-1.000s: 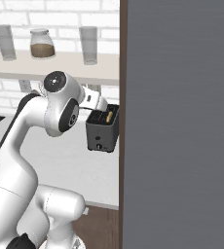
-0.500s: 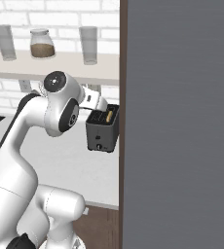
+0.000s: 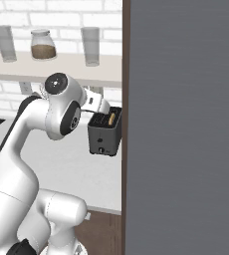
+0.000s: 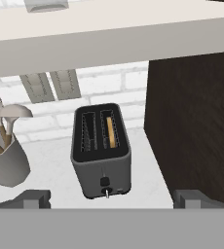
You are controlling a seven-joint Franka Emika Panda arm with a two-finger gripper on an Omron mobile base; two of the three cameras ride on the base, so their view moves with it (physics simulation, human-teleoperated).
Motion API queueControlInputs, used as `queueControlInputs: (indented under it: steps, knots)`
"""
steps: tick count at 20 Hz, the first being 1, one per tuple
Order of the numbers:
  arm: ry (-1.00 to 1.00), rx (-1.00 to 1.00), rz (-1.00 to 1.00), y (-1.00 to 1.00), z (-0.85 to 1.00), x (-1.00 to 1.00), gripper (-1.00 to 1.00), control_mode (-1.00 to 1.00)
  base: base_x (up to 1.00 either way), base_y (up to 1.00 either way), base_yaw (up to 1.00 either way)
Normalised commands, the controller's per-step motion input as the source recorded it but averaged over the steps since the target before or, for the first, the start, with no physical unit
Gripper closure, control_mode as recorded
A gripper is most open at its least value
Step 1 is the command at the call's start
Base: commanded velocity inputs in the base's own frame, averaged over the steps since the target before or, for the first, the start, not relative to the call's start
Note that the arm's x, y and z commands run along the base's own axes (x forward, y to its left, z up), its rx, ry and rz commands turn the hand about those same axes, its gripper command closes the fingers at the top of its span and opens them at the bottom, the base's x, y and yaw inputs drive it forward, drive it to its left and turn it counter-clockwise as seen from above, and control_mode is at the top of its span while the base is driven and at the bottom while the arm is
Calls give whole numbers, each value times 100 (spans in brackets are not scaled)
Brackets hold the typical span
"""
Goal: Start the toaster. Once the lever pops up, take the bread to the plate on the dining counter.
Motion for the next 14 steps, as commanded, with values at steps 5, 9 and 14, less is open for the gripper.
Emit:
queueControlInputs:
  steps: [5,9,14]
  knots:
    - [0,0,0,0,0,0,-100,-100,0,0,0]
    - [0,0,0,0,0,0,-100,-100,0,0,0]
    - [0,0,0,0,0,0,-100,-100,0,0,0]
